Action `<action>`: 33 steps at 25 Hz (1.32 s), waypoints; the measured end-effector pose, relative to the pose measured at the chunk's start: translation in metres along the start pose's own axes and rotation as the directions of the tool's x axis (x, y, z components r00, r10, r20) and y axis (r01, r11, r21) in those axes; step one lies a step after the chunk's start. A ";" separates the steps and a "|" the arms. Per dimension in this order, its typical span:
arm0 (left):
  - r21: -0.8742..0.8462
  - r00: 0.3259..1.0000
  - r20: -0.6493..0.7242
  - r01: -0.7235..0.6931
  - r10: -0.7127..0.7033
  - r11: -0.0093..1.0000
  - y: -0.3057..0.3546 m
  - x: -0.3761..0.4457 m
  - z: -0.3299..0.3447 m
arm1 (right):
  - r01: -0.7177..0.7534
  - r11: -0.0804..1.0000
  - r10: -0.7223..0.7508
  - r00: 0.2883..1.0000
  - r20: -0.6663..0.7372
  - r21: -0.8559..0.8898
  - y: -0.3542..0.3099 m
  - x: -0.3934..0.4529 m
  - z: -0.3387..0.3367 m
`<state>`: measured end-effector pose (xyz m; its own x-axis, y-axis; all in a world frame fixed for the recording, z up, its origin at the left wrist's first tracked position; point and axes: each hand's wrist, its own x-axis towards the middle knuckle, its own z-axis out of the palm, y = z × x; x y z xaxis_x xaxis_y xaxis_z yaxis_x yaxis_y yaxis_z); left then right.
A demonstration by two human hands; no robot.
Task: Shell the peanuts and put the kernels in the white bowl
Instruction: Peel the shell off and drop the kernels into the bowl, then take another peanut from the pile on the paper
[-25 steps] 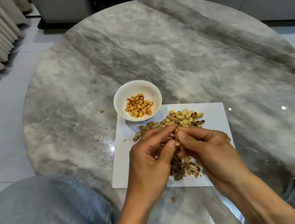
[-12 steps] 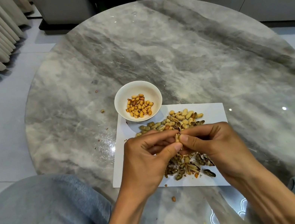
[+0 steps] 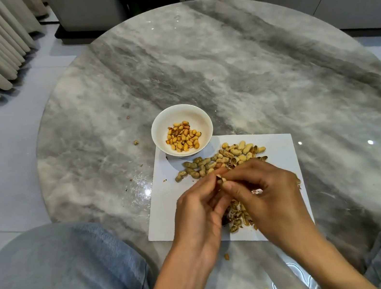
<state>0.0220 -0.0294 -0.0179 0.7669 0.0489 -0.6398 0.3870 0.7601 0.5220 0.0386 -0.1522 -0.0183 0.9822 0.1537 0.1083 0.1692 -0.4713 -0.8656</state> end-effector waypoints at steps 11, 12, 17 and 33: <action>0.086 0.988 -0.057 0.146 -0.142 0.986 -0.002 0.000 -0.005 | -0.179 0.973 0.169 0.983 -0.073 -0.149 0.011 0.000 -0.001; 0.091 0.988 -0.083 0.138 -0.130 0.986 -0.001 0.000 -0.005 | -0.206 0.957 0.199 0.978 -0.058 -0.202 0.012 0.001 -0.003; 0.131 0.991 -0.103 0.100 -0.087 0.986 0.004 -0.005 -0.007 | -0.207 0.910 0.216 0.976 -0.015 -0.359 0.008 0.001 -0.004; -0.163 0.985 -0.173 -0.019 -0.010 0.986 0.023 0.001 -0.021 | -0.023 0.932 0.072 0.990 0.123 -0.363 0.023 -0.002 -0.004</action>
<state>0.0208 0.0020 -0.0177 0.6628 0.1533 -0.7329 0.2837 0.8544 0.4353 0.0406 -0.1669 -0.0367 0.9742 0.2251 -0.0151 0.1652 -0.7575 -0.6315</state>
